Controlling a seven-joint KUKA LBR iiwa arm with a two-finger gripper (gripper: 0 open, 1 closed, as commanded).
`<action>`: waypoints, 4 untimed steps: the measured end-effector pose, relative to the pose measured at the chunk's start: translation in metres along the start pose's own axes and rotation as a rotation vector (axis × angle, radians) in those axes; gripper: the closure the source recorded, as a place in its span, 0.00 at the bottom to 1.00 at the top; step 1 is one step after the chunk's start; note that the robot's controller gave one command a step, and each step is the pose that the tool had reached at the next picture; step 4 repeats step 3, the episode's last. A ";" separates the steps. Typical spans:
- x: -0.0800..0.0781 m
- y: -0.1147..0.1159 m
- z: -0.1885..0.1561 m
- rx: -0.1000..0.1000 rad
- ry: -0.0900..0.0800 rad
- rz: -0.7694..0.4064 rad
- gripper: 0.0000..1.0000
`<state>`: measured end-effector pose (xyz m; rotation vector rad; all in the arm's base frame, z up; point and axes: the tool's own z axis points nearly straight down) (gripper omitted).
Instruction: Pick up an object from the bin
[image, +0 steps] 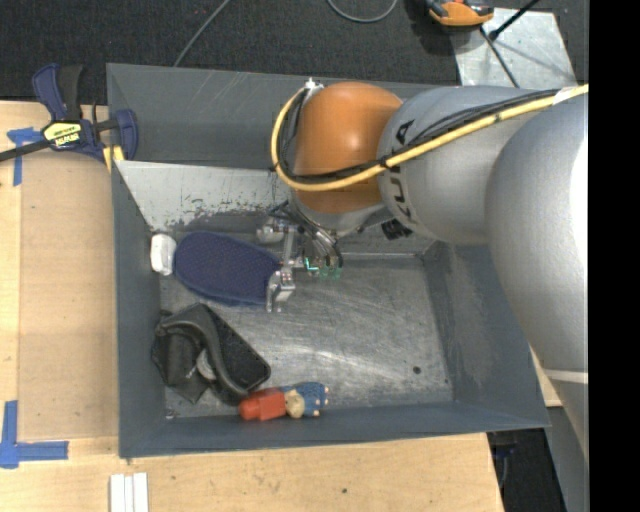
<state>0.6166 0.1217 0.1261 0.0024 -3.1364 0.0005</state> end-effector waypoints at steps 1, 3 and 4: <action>-0.005 -0.002 0.044 0.000 -0.006 0.009 0.00; -0.001 0.019 -0.098 -0.003 -0.017 0.024 1.00; -0.001 0.019 -0.098 -0.003 -0.017 0.024 1.00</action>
Offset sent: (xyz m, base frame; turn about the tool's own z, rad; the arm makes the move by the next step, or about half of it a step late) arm 0.0040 -0.0013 -0.0421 0.0109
